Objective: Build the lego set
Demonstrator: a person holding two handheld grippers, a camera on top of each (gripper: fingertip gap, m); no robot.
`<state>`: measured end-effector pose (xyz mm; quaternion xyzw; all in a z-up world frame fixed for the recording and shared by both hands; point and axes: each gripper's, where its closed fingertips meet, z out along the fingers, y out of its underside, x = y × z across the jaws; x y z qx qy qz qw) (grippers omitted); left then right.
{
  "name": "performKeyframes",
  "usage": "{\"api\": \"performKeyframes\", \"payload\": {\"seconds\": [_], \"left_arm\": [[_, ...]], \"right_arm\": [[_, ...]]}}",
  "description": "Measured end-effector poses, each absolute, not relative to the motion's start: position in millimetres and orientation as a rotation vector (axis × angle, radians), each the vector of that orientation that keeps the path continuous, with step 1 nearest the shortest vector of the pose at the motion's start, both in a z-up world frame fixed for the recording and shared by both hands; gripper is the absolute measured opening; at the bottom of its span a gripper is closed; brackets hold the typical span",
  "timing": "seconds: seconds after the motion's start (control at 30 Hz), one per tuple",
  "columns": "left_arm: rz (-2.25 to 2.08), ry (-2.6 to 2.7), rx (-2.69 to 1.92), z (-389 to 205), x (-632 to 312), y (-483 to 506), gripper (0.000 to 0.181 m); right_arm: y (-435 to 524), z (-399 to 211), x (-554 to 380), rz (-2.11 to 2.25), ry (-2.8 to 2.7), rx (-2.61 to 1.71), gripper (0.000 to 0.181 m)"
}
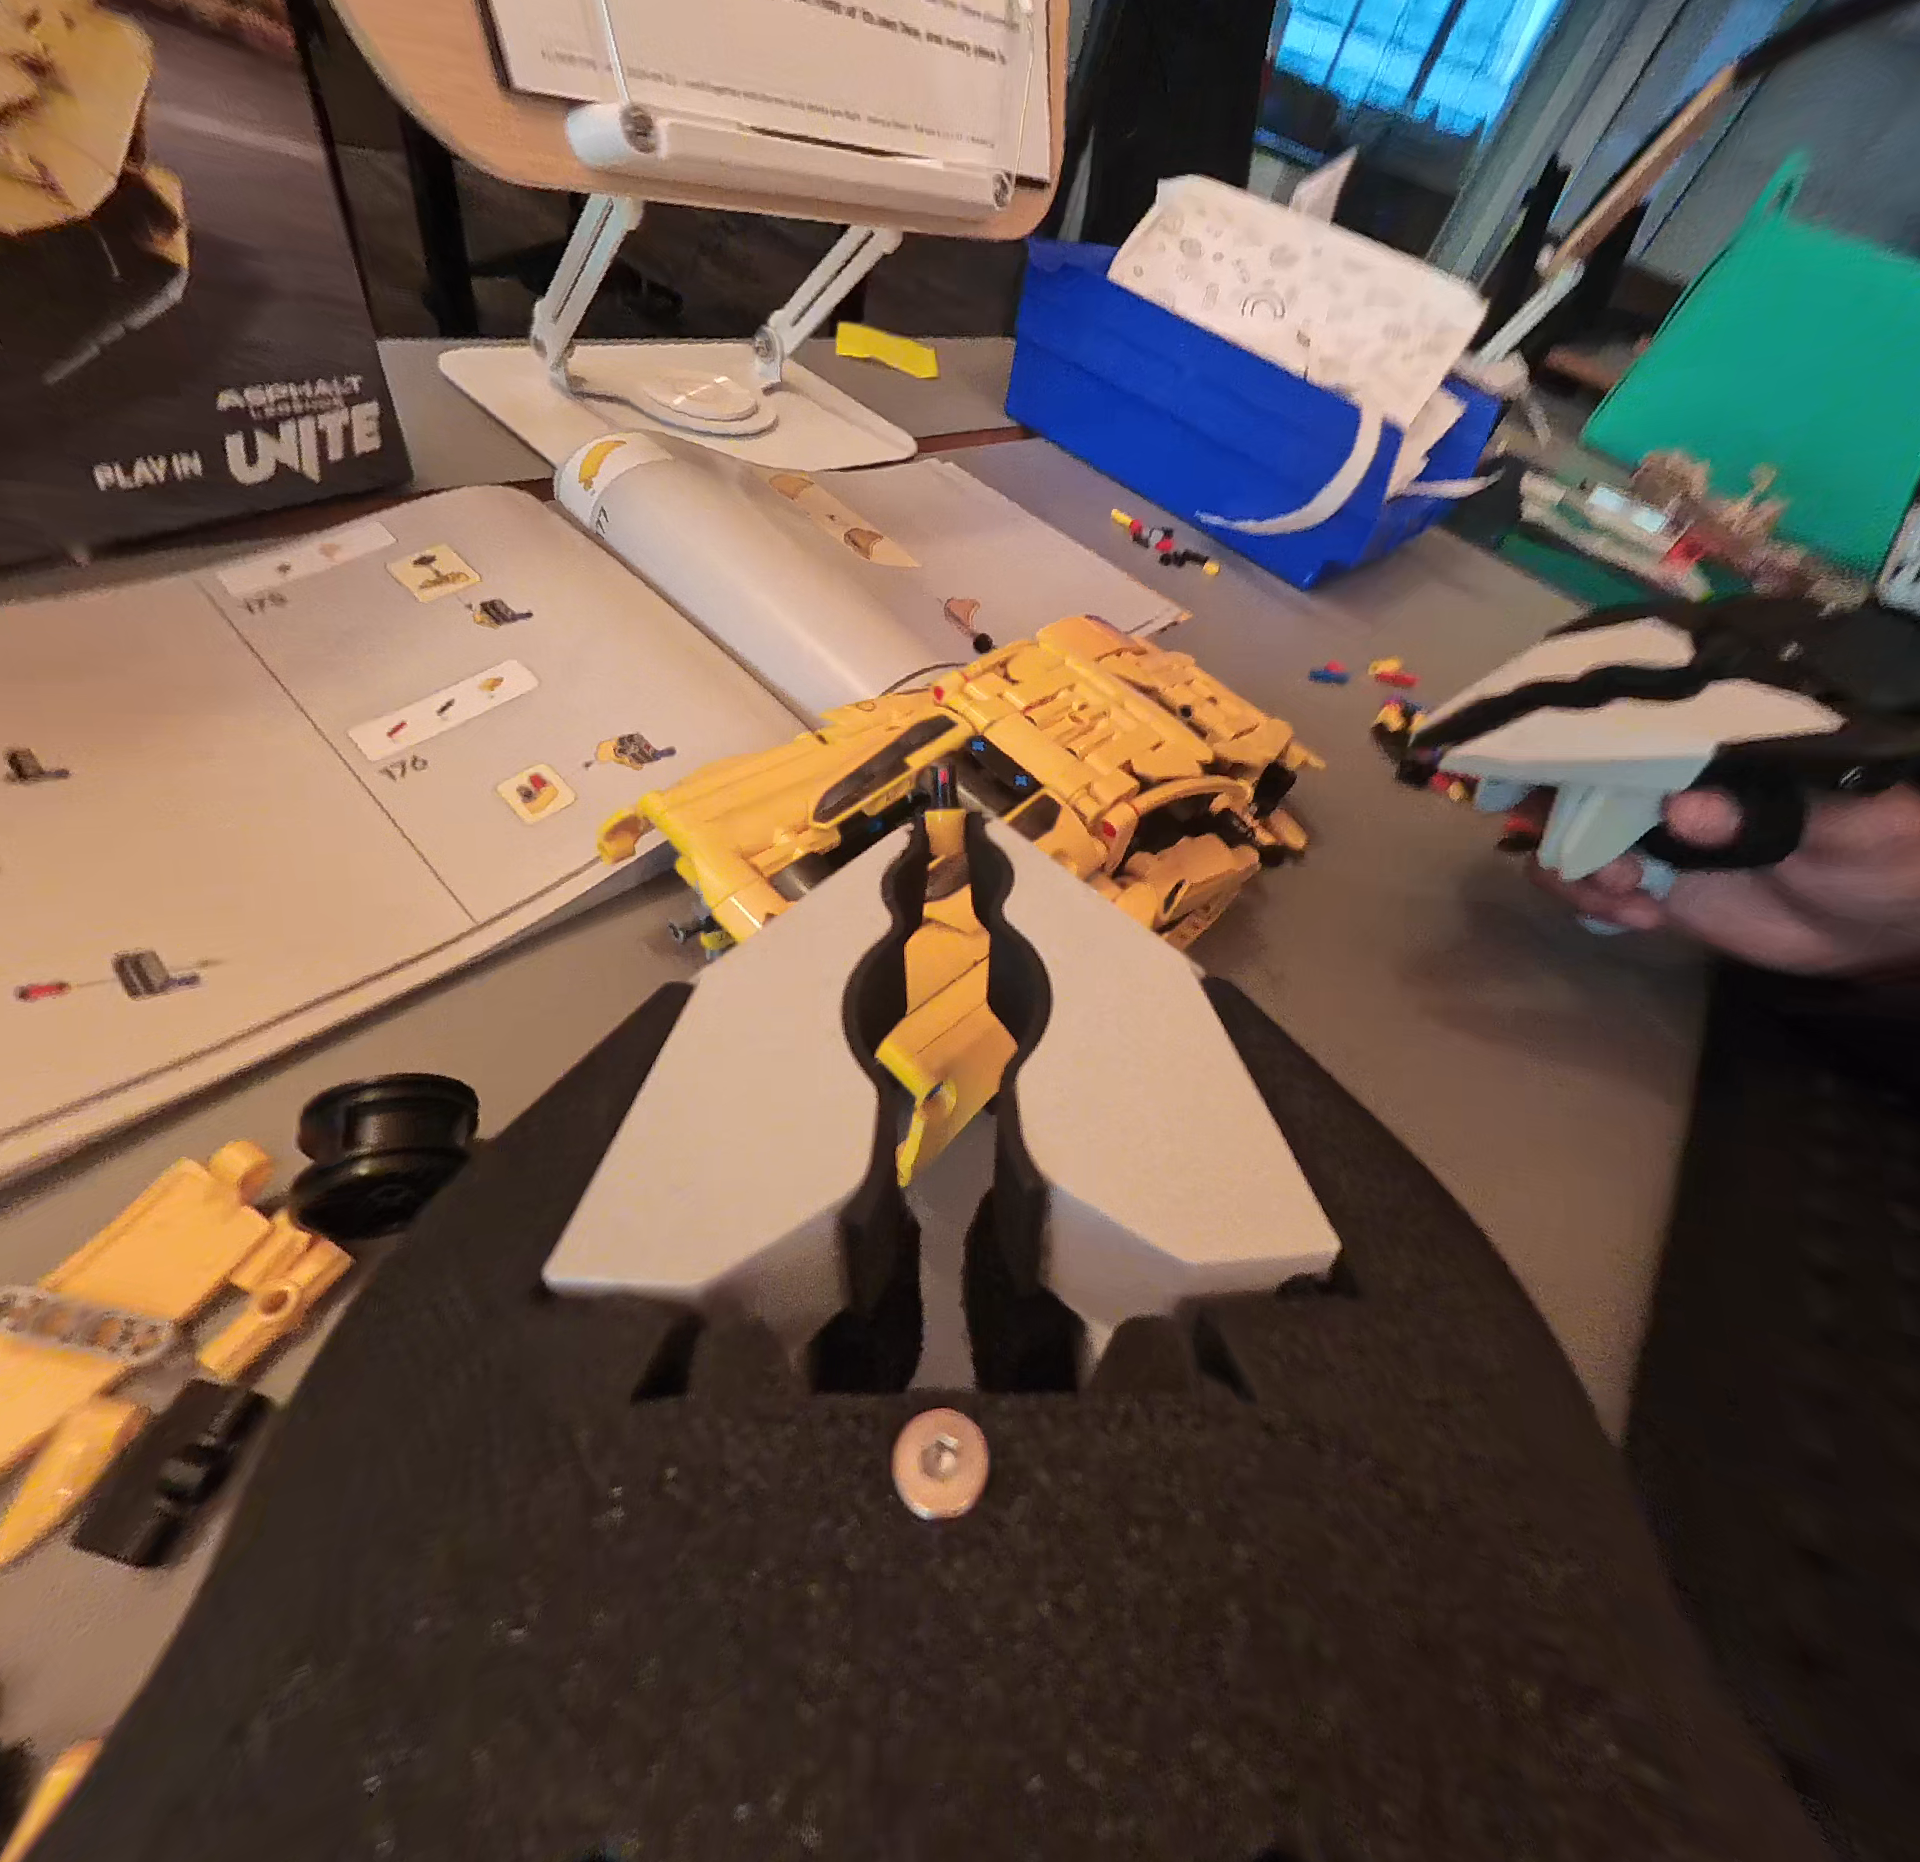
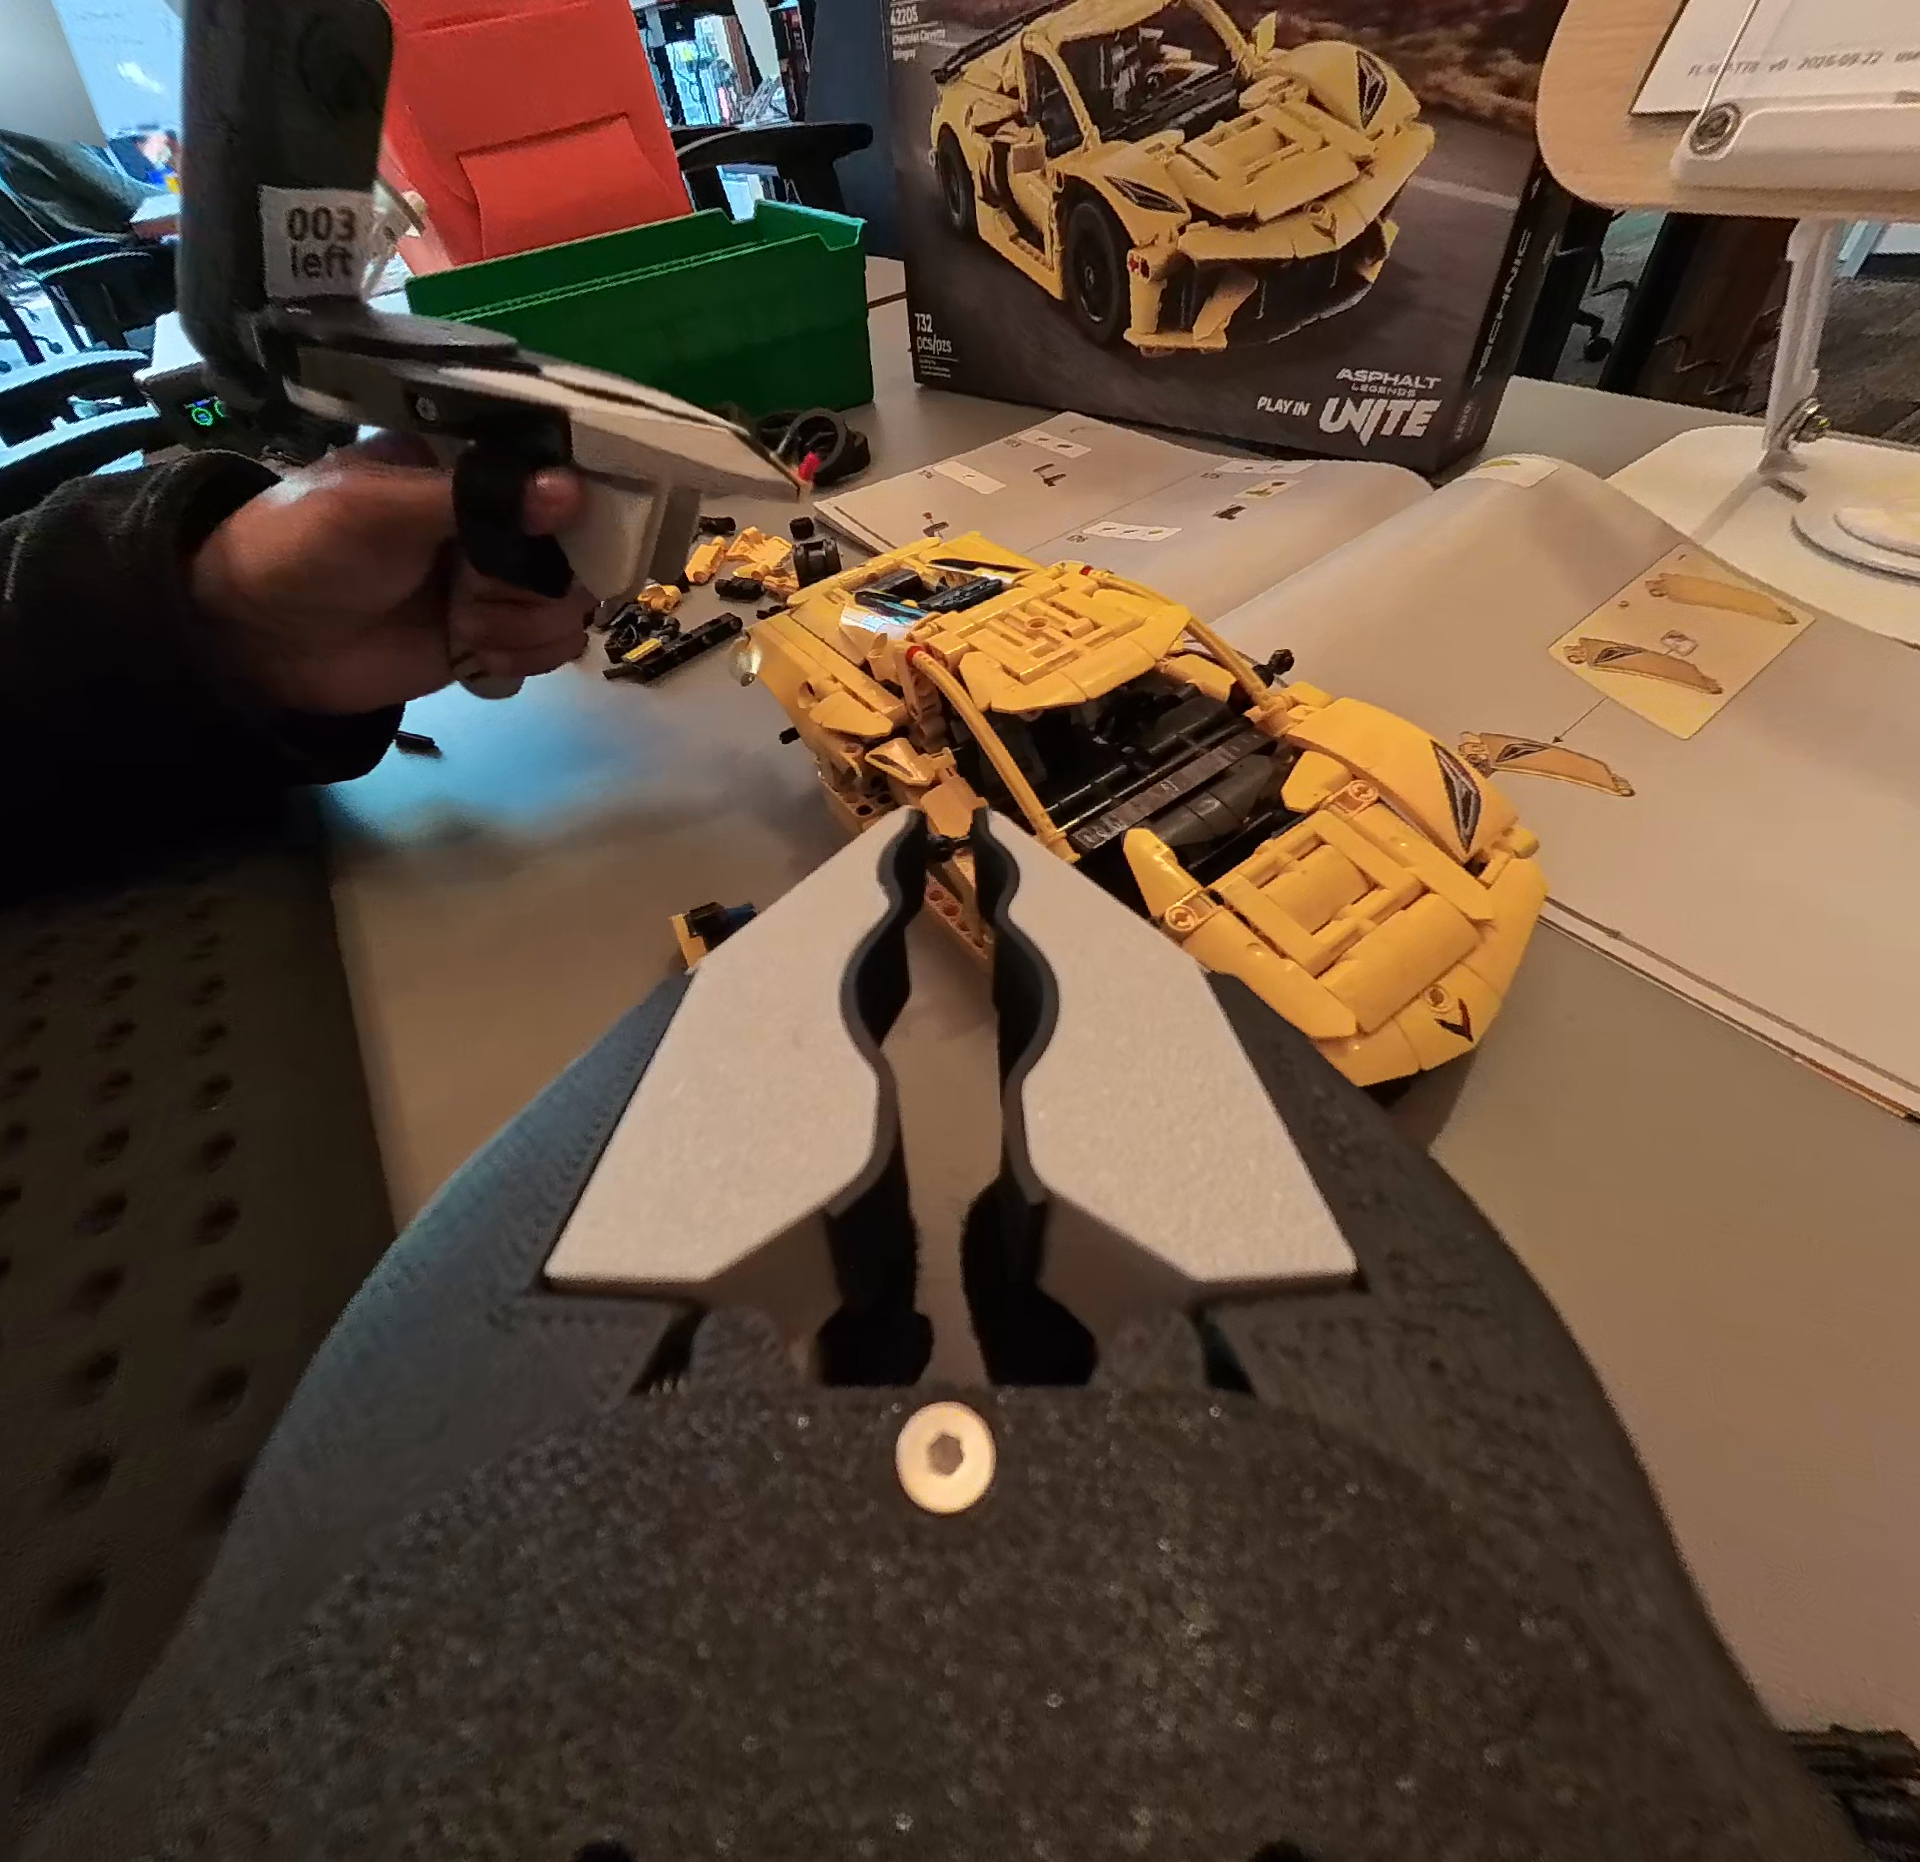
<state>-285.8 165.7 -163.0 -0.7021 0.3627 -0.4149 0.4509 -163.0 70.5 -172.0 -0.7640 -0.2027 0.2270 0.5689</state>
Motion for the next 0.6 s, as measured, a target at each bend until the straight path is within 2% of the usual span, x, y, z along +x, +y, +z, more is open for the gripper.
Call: {"api": "performKeyframes", "payload": {"seconds": [0.2, 0.43, 0.6], "left_arm": [[-0.719, 1.208, -1.522, -163, -264, 135, 0.007], [-0.486, 1.459, -1.198, -159, -245, 85, 0.006], [-0.255, 1.561, -1.123, -174, -239, 75, 0.006]], "right_arm": [[70, -170, -167, 0.549, -0.478, -1.784, 0.009], [65, -146, -221, 1.051, -0.346, -1.813, 0.017], [64, -151, -251, 1.070, -0.376, -1.806, 0.020]]}}
